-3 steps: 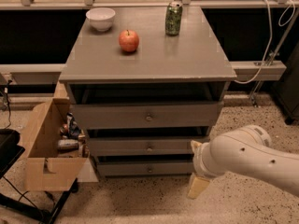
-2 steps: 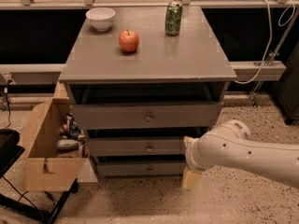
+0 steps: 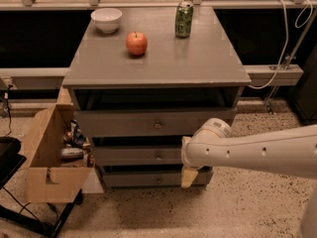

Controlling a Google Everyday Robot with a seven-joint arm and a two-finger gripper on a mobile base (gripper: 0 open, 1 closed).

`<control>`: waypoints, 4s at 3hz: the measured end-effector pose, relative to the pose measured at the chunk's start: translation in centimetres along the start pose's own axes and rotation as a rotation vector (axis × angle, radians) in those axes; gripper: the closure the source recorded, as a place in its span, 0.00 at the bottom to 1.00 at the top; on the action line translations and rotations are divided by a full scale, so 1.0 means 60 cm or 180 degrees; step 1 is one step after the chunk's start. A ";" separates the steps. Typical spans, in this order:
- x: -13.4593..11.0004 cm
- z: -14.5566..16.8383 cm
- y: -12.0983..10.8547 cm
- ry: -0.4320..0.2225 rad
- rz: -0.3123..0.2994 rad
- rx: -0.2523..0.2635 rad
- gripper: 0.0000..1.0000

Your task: Open middle drawer

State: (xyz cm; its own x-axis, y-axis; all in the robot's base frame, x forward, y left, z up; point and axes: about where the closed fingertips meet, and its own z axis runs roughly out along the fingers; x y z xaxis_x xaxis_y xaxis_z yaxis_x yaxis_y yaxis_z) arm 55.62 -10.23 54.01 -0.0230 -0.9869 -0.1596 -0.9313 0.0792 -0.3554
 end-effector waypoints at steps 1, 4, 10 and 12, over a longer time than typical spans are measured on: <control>-0.026 0.044 -0.041 0.0089 -0.0109 0.0100 0.00; 0.024 0.098 -0.026 0.0489 -0.0047 -0.0012 0.00; 0.035 0.269 -0.071 0.0317 0.0058 -0.0083 0.47; 0.033 0.260 -0.074 0.0317 0.0058 -0.0083 0.94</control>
Offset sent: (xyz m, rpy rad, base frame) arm 0.0632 0.0191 -0.0511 -0.1433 -0.0353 -0.0148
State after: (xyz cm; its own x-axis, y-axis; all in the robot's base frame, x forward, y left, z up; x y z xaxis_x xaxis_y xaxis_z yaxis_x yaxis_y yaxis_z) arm 65.39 -10.37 40.90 -0.0749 -0.9945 -0.0730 -0.9396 0.0949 -0.3289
